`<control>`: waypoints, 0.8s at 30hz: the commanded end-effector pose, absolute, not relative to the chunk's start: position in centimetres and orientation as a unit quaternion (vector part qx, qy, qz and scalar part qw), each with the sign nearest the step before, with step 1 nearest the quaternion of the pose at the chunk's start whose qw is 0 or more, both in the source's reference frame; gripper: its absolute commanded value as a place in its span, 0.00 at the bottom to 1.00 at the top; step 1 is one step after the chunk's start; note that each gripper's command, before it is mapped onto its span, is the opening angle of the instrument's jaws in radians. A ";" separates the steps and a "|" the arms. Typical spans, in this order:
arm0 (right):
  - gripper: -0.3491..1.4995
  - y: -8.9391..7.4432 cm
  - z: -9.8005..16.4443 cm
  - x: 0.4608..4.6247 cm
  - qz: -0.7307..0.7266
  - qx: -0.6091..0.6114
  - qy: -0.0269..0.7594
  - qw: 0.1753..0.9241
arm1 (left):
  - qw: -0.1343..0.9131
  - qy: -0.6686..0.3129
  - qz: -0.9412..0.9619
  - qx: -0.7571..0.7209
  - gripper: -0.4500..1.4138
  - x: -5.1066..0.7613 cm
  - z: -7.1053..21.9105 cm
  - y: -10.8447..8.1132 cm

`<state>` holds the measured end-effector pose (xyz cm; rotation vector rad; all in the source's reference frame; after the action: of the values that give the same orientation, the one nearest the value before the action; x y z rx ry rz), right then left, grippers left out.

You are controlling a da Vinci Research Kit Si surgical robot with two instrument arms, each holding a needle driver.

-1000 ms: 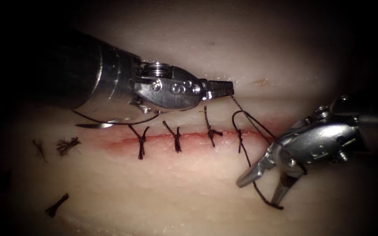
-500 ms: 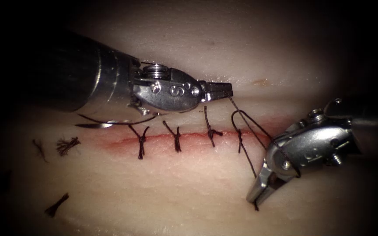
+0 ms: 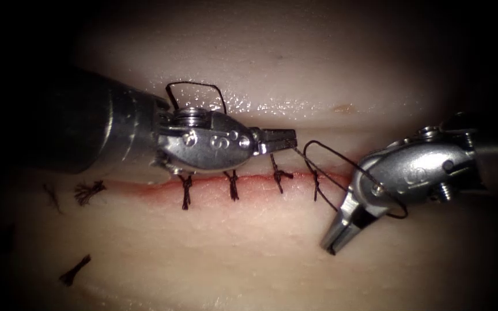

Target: Wound Closure

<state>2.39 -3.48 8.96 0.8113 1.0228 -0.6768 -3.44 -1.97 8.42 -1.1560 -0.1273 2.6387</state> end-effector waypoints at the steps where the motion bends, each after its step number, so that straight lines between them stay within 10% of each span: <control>1: 0.00 -3.4 9.0 2.45 -0.293 0.374 0.474 0.742 | 0.128 -0.041 0.908 -0.396 0.00 -3.49 8.5 -2.0; 24: 0.00 -2.8 9.3 2.36 -0.085 0.385 0.495 0.774 | 0.096 -0.016 0.919 -0.381 0.00 -3.55 7.7 -3.3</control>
<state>2.29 -2.80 9.28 0.8368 1.0613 -0.1704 -3.50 -3.28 7.60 -1.1288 -0.0446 2.7255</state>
